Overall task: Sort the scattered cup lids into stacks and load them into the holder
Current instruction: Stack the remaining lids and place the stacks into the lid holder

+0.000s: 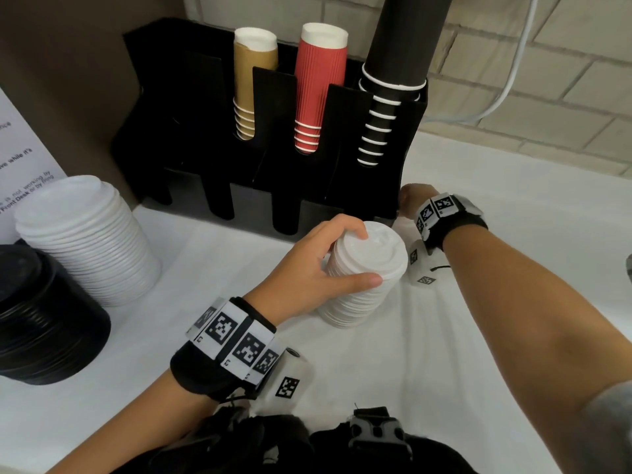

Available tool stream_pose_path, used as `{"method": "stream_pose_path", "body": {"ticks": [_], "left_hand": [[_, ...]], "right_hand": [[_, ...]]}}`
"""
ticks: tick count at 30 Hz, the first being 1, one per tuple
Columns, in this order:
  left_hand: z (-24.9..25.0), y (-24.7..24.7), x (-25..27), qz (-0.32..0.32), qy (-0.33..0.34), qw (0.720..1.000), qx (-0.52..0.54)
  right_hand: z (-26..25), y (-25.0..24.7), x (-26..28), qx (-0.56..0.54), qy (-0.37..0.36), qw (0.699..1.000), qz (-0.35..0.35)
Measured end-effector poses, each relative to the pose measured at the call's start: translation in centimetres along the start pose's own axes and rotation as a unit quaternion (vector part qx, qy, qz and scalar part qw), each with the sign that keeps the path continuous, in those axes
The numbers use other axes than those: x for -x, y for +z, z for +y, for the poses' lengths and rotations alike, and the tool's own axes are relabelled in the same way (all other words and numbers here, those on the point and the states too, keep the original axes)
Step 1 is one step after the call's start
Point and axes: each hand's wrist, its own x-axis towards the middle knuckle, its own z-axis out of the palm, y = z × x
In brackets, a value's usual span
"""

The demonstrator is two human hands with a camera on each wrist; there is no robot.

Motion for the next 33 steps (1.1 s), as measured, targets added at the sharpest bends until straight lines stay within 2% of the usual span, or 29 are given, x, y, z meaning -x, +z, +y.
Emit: {"method": "stream_pose_path", "body": {"ticks": [5, 9, 13, 15, 18, 21, 33], "left_hand": [[-0.1, 0.1, 0.2, 0.006, 0.004, 1.0, -0.015], [-0.1, 0.4, 0.5, 0.032, 0.023, 0.999, -0.022], [-0.1, 0.8, 0.7, 0.048, 0.042, 0.998, -0.015], [-0.3, 0.9, 0.8, 0.057, 0.05, 0.997, -0.005], [-0.5, 1.2, 1.1, 0.075, 0.038, 0.996, 0.021], [-0.9, 1.6, 1.3, 0.082, 0.032, 0.995, 0.035], [-1.0, 2.0, 1.0, 0.101, 0.013, 0.994, 0.046]], "right_hand": [[1.2, -0.5, 1.1, -0.164, 0.047, 0.985, 0.026], [2.4, -3.1, 4.9, -0.356, 0.062, 0.93, 0.067], [2.1, -4.9, 11.5, -0.519, -0.008, 0.85, 0.095], [1.4, -5.0, 14.9, -0.542, -0.068, 0.833, 0.09], [-0.3, -4.3, 18.6, -0.518, -0.148, 0.838, 0.087], [-1.8, -3.3, 20.5, -0.479, -0.186, 0.852, 0.101], [-3.4, -2.4, 21.4, -0.41, -0.218, 0.88, 0.104]]}}
